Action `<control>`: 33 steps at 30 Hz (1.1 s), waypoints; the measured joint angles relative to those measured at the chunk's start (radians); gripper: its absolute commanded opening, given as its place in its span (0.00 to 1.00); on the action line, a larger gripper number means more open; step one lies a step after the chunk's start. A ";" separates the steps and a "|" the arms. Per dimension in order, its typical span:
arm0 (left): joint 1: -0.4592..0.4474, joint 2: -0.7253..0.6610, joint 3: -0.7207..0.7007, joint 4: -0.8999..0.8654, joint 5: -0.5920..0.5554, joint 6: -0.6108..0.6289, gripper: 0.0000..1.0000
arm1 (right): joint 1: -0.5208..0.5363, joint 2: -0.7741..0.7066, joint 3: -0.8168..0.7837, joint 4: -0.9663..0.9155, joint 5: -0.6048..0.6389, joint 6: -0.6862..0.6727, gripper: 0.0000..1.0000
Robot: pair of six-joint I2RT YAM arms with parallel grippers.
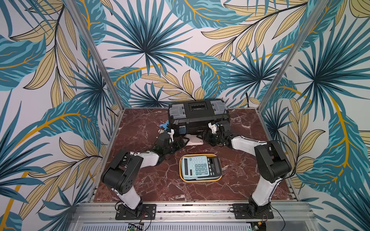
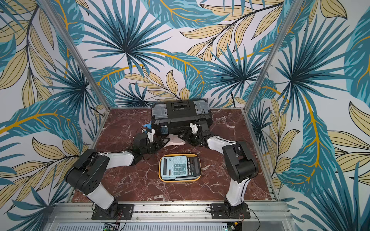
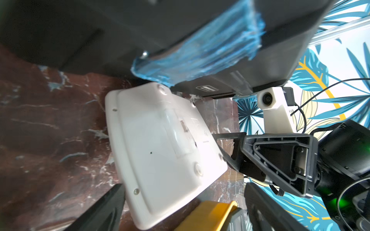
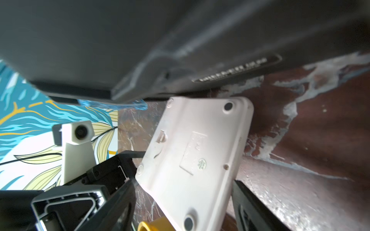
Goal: Put the calculator in the storage box
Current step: Pick up the calculator at the center of the board.
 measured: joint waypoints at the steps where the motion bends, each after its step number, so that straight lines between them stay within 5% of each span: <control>1: -0.001 0.000 0.000 -0.001 0.004 -0.001 0.96 | 0.000 -0.008 -0.002 0.011 0.001 0.005 0.75; 14: -0.044 0.010 0.023 0.089 0.102 -0.022 0.95 | 0.033 -0.036 -0.005 0.057 -0.082 0.092 0.50; 33: -0.044 0.043 0.046 0.040 0.098 0.034 0.96 | 0.020 -0.022 -0.011 -0.004 -0.066 0.085 0.60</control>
